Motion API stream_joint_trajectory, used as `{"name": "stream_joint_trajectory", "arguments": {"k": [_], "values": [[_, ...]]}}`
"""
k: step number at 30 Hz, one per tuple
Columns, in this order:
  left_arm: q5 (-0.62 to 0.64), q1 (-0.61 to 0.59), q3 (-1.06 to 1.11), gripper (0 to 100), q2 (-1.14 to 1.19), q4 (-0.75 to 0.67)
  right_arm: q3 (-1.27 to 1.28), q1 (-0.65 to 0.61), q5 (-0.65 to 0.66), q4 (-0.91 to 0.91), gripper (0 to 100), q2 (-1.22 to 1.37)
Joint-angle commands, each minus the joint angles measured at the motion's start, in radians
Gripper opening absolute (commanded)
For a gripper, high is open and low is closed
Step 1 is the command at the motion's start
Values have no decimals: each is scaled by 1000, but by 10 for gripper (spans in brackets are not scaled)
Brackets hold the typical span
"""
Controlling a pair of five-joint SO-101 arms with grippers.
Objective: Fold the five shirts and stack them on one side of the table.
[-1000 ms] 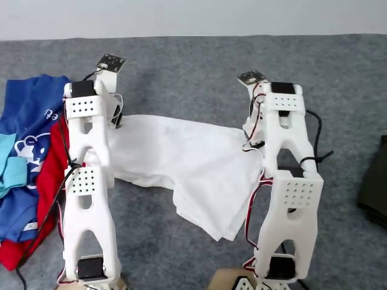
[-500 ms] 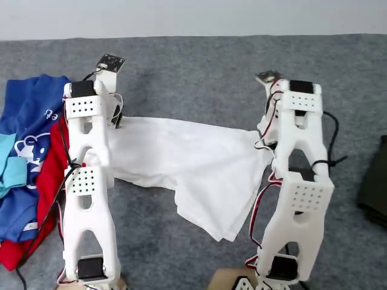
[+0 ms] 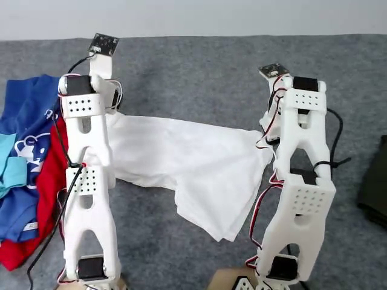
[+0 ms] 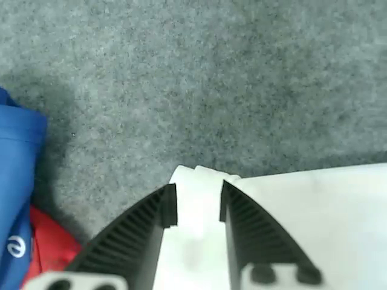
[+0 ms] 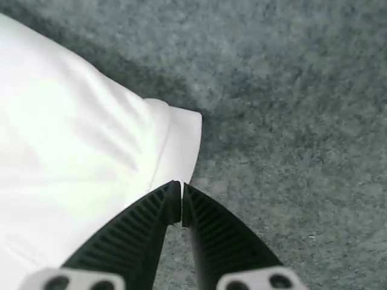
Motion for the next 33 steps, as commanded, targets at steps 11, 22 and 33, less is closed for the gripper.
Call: {"name": "stream_joint_trajectory", "arguments": {"k": [11, 22, 33], "values": [[49, 2, 4, 130, -308, 31, -52, -114, 2, 54, 9, -193], [57, -20, 185, 130, -506, 31, -48, -56, -212, 91, 180, -157], [109, -81, 398, 130, -704, 31, -52, -139, -140, 219, 191, -148]]}}
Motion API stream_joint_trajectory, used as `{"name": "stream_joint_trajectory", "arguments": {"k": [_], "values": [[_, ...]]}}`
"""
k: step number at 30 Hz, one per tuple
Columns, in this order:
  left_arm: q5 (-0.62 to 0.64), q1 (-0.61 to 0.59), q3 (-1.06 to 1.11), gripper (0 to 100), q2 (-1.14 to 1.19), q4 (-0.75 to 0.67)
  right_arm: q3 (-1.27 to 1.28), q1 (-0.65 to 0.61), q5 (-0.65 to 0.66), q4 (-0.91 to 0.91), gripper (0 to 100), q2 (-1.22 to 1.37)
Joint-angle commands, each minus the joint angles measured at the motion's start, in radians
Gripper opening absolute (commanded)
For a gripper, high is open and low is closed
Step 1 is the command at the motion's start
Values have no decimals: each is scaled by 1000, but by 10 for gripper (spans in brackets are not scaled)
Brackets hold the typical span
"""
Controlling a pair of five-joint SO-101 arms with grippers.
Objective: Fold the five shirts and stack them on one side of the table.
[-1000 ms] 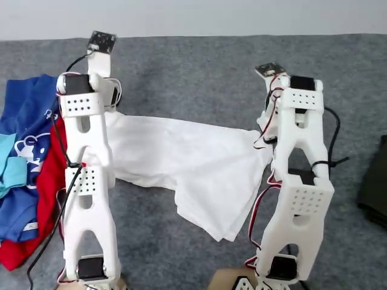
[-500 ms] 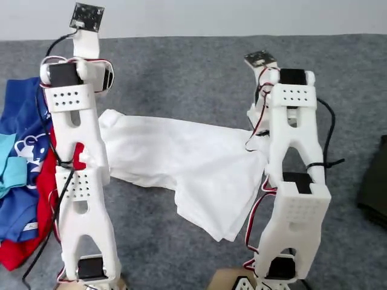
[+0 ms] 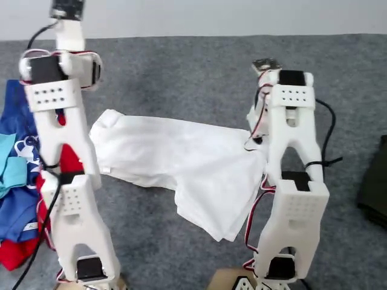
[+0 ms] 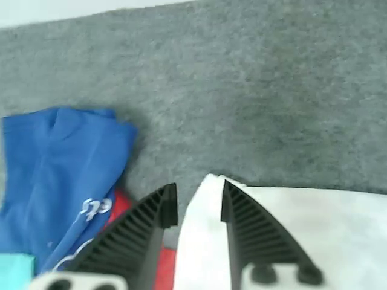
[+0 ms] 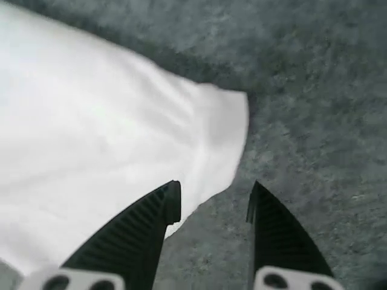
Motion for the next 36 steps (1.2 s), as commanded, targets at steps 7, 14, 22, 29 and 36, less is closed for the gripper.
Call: {"name": "stream_joint_trajectory", "arguments": {"k": [7, 14, 22, 29, 36], "values": [[6, -57, 252, 130, -336, 28, -46, -48, 109, 94, 131, -200], [-66, -18, 578, 130, -532, 25, 61, -16, 158, 96, 114, -427], [-163, 265, 898, 130, -709, 25, 236, 170, 157, 96, 112, -716], [-167, 552, 1155, 130, -738, 23, 381, 404, 161, 96, 112, -938], [-278, 733, 1251, 90, -746, 5, 531, 576, 161, 94, 112, -1109]]}}
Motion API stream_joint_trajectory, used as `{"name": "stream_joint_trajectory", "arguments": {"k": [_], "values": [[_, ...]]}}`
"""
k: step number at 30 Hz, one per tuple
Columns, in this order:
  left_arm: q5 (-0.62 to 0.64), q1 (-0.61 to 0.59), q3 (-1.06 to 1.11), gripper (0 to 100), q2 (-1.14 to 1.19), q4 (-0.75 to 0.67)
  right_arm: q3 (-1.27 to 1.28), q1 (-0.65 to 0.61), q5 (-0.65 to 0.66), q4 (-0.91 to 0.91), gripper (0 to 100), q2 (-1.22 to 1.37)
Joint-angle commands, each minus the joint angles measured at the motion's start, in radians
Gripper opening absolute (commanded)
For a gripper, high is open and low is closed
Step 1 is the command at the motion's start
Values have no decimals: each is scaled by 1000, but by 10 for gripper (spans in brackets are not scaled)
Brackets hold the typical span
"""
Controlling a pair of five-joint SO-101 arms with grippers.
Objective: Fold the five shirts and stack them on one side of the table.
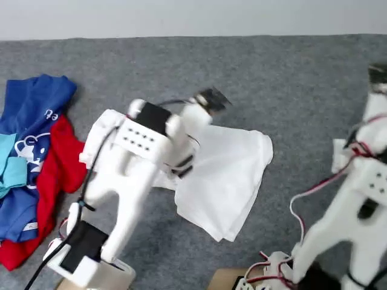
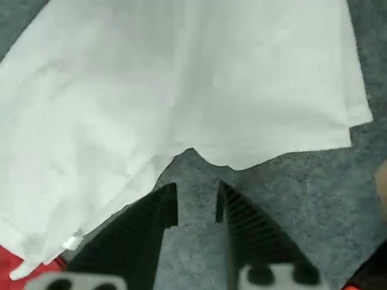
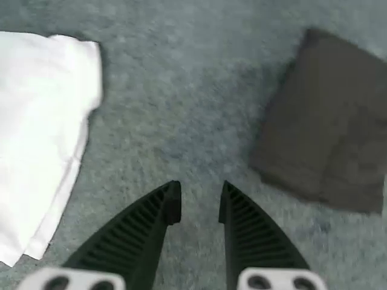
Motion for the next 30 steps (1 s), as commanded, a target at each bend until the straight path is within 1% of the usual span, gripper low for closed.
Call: {"name": "stream_joint_trajectory", "arguments": {"k": [1, 4, 7, 10, 14, 16, 17, 19, 21, 24, 27, 30], "values": [[-75, 71, 10, 88, -54, 2, 41, 65, 9, 41, 112, -105], [-89, 89, 13, 90, -54, 3, 95, 119, 11, 41, 112, -166], [-89, 75, 15, 88, -55, 20, 152, 179, 20, 41, 112, -214], [-84, -9, 18, 87, -84, 11, 198, 214, 89, 41, 112, -249], [-81, -183, 82, 89, -141, -83, 242, 213, 126, 41, 112, -298], [-81, -233, 148, 90, -146, -124, 256, 214, 124, 41, 112, -318], [-84, -236, 186, 90, -146, -133, 267, 216, 124, 41, 112, -328], [-87, -213, 268, 90, -150, -143, 288, 217, 124, 41, 112, -351], [-89, -161, 332, 90, -153, -158, 305, 217, 124, 41, 112, -380], [-101, -94, 377, 90, -153, -189, 319, 217, 124, 41, 112, -421], [-164, -46, 378, 95, -153, -201, 321, 217, 124, 41, 112, -453], [-239, 2, 378, 128, -153, -196, 321, 217, 124, 41, 112, -479]]}}
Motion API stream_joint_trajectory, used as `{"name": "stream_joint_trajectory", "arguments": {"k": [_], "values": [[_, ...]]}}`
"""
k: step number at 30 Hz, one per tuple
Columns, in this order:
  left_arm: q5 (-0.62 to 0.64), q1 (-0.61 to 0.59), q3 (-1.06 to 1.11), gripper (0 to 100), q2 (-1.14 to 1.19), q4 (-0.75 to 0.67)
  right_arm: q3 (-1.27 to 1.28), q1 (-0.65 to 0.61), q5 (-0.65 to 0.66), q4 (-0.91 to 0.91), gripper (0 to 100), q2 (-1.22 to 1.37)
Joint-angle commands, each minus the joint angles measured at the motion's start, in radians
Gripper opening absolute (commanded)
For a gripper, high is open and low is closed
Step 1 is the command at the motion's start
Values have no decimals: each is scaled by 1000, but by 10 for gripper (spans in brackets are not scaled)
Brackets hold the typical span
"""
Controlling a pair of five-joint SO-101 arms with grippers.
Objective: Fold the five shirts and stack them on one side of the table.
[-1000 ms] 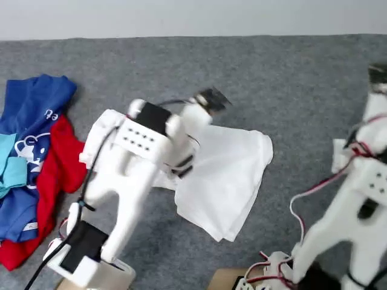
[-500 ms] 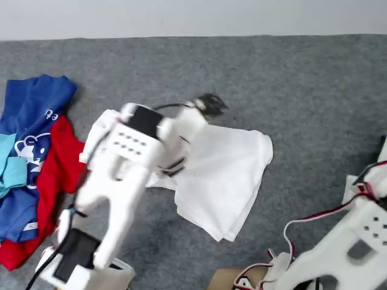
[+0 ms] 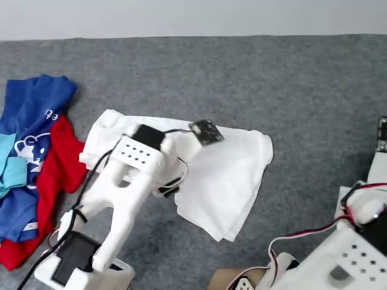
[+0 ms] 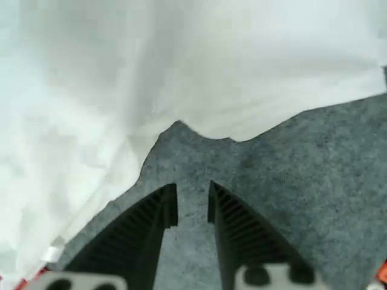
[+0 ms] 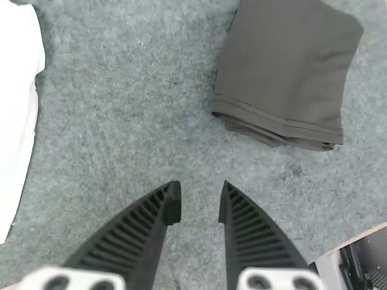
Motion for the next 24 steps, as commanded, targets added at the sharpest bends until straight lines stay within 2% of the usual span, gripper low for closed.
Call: {"name": "stream_joint_trajectory", "arguments": {"k": [1, 11, 16, 20, 24], "values": [[-80, 68, 1, 133, -54, -11, -3, 7, 9, 41, 112, -41], [-235, 313, 31, 164, -44, -20, -3, 8, 9, 41, 112, -101], [-304, 374, 117, 193, -44, -106, -3, 8, 9, 41, 112, -120], [-307, 440, 170, 211, -44, -160, -3, 8, 9, 41, 112, -128], [-307, 445, 188, 214, -43, -281, -3, 8, 9, 42, 112, -128]]}}
